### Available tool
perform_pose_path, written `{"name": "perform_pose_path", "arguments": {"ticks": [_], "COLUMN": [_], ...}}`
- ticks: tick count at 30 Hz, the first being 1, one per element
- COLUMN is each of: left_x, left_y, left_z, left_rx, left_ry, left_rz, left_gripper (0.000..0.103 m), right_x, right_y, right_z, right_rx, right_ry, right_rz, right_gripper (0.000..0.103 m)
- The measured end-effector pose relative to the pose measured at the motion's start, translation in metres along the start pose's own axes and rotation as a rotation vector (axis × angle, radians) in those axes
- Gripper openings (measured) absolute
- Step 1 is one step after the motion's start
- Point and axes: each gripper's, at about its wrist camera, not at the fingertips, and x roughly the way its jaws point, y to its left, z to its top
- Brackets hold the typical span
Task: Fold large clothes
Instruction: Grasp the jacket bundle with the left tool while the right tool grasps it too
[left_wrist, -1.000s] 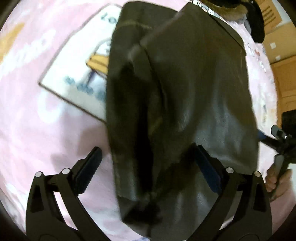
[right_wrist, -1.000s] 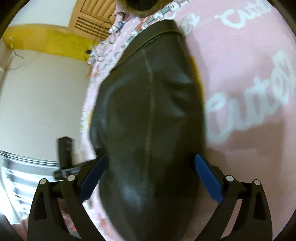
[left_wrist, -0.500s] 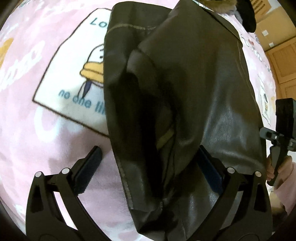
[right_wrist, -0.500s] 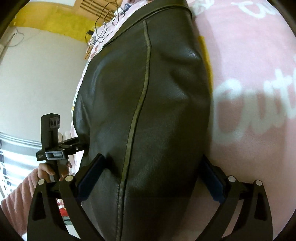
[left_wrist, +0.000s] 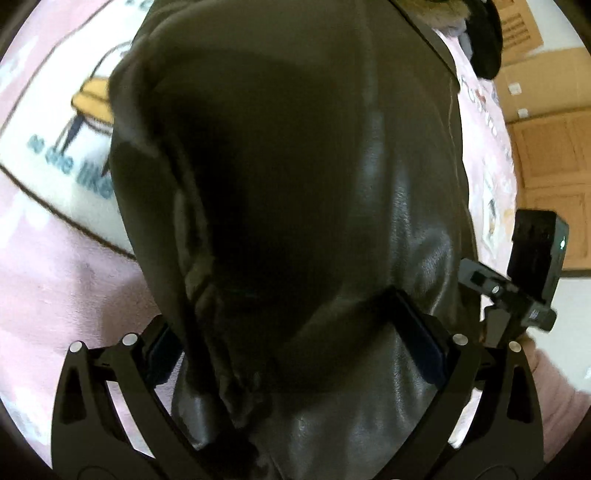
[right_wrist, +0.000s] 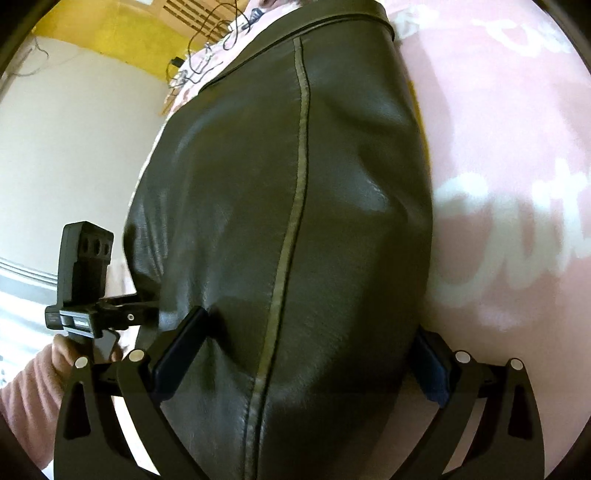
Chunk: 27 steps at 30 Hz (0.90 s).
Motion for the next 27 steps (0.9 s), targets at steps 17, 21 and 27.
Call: {"name": "perform_pose_path", "arguments": {"ticks": [17, 21, 27], "left_x": [-0.012, -0.026, -0.038], "left_y": [-0.028, -0.041, -0.054], "left_z": [-0.002, -0.008, -0.017], "left_rx": [0.083, 0.089, 0.065], "left_ry": [-0.027, -0.051, -0.041], "left_rz": [0.031, 0.012, -0.093], "left_gripper": [0.056, 0.048, 0.04], "right_x": [-0.004, -0.015, -0.026], "right_y": [0.022, 0.027, 0.046], "right_z": [0.01, 0.009, 0.007], "right_rx": [-0.014, -0.018, -0.025], "right_ry": [-0.045, -0.053, -0.046], "right_rz": [-0.1, -0.082, -0.038], "right_gripper": [0.047, 0.029, 0.02]}}
